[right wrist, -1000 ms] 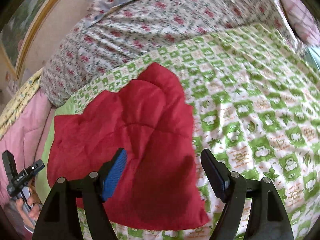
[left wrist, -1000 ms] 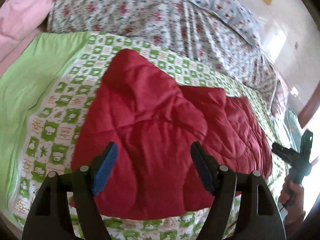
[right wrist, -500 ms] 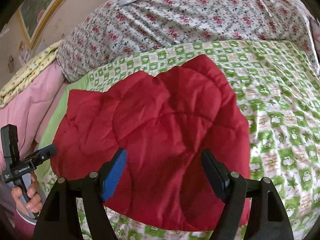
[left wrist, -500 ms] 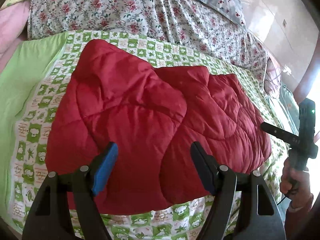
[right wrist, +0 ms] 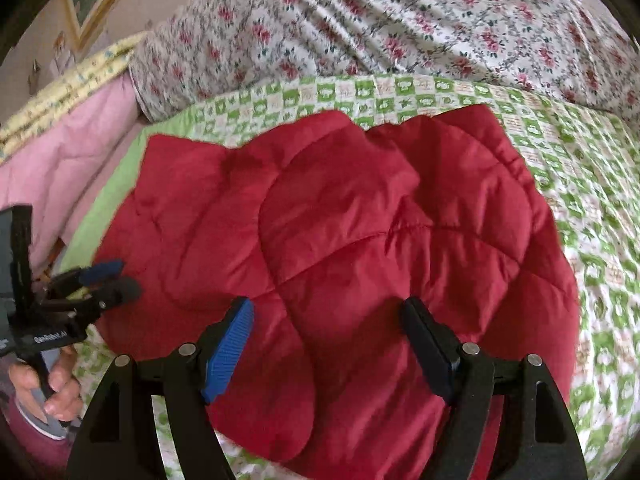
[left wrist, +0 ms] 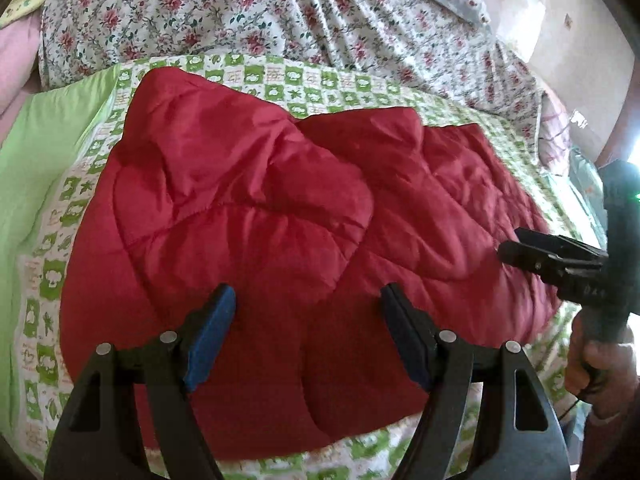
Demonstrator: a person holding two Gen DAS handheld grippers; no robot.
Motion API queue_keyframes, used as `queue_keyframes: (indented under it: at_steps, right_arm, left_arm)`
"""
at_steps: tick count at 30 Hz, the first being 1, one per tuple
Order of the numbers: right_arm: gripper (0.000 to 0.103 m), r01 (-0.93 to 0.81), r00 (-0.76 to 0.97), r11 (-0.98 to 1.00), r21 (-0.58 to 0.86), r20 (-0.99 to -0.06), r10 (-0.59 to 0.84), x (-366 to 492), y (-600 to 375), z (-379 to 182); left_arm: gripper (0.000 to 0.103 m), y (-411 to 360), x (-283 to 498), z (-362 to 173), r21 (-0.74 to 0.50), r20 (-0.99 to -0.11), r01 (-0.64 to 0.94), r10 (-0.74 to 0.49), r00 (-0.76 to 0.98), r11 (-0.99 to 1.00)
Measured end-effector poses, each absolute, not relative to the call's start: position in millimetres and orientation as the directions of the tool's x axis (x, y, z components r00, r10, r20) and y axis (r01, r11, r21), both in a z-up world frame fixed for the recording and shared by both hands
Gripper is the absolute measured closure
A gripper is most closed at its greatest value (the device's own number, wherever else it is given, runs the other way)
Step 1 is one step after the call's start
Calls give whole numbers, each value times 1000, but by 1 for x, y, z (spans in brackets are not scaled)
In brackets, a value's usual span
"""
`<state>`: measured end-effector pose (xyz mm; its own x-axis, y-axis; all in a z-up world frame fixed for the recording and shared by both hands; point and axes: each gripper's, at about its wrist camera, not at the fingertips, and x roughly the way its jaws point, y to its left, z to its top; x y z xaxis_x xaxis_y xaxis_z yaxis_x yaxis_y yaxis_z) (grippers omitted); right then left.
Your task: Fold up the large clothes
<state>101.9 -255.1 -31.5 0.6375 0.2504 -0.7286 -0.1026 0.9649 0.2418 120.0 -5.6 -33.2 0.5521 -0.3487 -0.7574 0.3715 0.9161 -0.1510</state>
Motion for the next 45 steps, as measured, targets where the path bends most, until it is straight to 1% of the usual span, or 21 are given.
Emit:
queue_keyframes:
  at_steps: [4, 9, 12, 15, 21, 29, 34, 35, 36, 38, 42, 45]
  right_arm:
    - [24, -86, 639, 978, 191, -742, 201, 119, -255, -37]
    - [24, -38, 621, 987, 154, -770, 144, 145, -261, -41]
    - [24, -21, 606, 989, 149, -785, 131, 160, -266, -44]
    - [24, 0, 603, 990, 144, -789, 114, 176, -272, -46]
    - [26, 78, 587, 977, 200, -801, 117, 203, -295, -55]
    - [26, 123, 597, 954, 273, -788, 149, 207, -312, -63]
    - [26, 136, 609, 938, 318, -774, 174, 206, -318, -65]
    - [26, 138, 608, 935, 327, -773, 180, 207, -319, -65]
    - [26, 140, 609, 931, 338, -770, 188, 207, -320, -66]
    - [26, 145, 608, 923, 356, -768, 200, 207, -322, -68]
    - [26, 147, 606, 922, 359, -769, 203, 207, -322, -69]
    - [26, 145, 607, 919, 366, -767, 209, 208, -324, -70]
  left_arm:
    - [28, -9, 142, -42, -131, -780, 336, -307, 545, 933]
    - [28, -16, 164, -44, -118, -787, 298, -272, 554, 947]
    - [28, -19, 182, -49, -103, -801, 259, -234, 551, 960]
    - [28, -18, 200, -52, -113, -817, 226, -220, 533, 967]
    - [28, -18, 230, -62, -120, -827, 177, -197, 527, 977]
    - [28, -12, 254, -61, -123, -833, 117, -167, 527, 985]
    - [28, 8, 278, -60, -181, -837, 44, -177, 518, 983]
    - [26, 11, 282, -62, -193, -839, 32, -182, 513, 981]
    - [25, 16, 289, -65, -226, -846, 16, -204, 493, 974]
    - [25, 22, 296, -68, -251, -853, -5, -218, 475, 968]
    - [25, 25, 281, -59, -239, -847, 10, -213, 487, 971]
    - [25, 28, 251, -50, -231, -829, 51, -224, 512, 972]
